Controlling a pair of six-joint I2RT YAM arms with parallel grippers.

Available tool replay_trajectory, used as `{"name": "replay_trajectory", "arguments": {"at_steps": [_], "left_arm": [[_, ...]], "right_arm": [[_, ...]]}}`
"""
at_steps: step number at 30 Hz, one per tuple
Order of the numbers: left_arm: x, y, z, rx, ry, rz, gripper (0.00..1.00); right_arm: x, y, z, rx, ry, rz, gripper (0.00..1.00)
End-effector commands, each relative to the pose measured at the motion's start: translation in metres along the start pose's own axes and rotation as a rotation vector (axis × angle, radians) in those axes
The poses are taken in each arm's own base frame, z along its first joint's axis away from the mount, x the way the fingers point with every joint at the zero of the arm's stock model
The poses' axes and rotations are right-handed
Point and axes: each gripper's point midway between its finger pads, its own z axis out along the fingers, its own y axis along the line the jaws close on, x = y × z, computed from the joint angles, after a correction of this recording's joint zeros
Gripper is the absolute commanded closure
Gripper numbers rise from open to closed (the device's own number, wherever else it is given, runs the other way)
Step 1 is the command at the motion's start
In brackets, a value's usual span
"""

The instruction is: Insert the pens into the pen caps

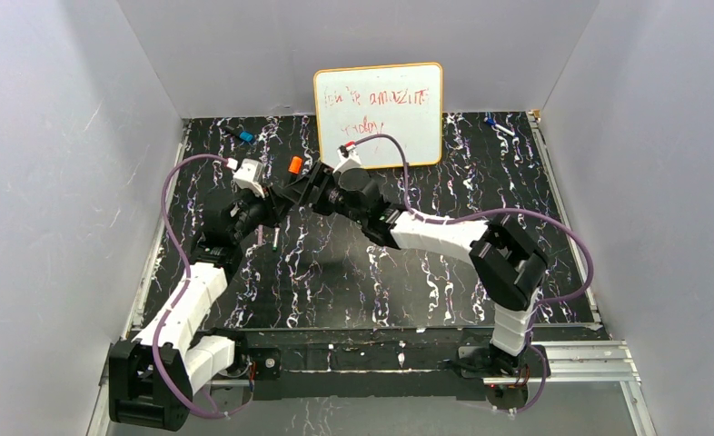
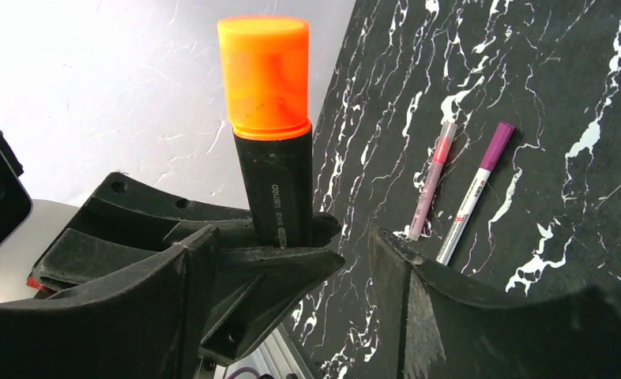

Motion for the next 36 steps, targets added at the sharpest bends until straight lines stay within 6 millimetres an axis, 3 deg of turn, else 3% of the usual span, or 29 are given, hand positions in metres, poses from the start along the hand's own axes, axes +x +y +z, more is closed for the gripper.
{"name": "replay_trajectory", "arguments": {"at_steps": [1, 7, 10, 11, 15, 18, 23, 28, 36], "left_arm": [[-0.028, -0.009, 0.0, 0.044, -0.097, 0.053, 1.0], [-0.025, -0.012, 0.002, 0.071, -0.103, 0.051, 1.0], [-0.026, -0.019, 0.004, 0.114, -0.113, 0.044, 1.0], [-0.027, -0.023, 0.004, 0.137, -0.114, 0.036, 1.0], [-0.032, -0.047, 0.004, 0.282, -0.139, -0.007, 1.0], [-0.035, -0.063, 0.001, 0.384, -0.142, -0.042, 1.0], [-0.031, -0.082, -0.004, 0.504, -0.105, -0.092, 1.0], [-0.024, -0.086, -0.006, 0.538, -0.076, -0.119, 1.0], [-0.025, -0.087, -0.004, 0.546, -0.071, -0.129, 1.0]], "right_arm": [[-0.02, 0.042, -0.016, -0.13, -0.042, -0.048, 0.21], [-0.043, 0.021, -0.038, -0.142, -0.124, -0.133, 0.09], [-0.064, 0.022, -0.08, -0.394, -0.185, -0.247, 0.03], [-0.08, 0.016, -0.094, -0.484, -0.219, -0.268, 0.02], [-0.103, 0.011, -0.12, -0.819, -0.144, -0.281, 0.11], [-0.105, 0.013, -0.107, -0.902, -0.04, -0.354, 0.15], [-0.114, 0.038, -0.101, -0.973, -0.122, -0.502, 0.16], [-0.124, 0.058, -0.109, -1.011, -0.187, -0.587, 0.17], [-0.12, 0.082, -0.121, -1.054, -0.223, -0.644, 0.19]]}}
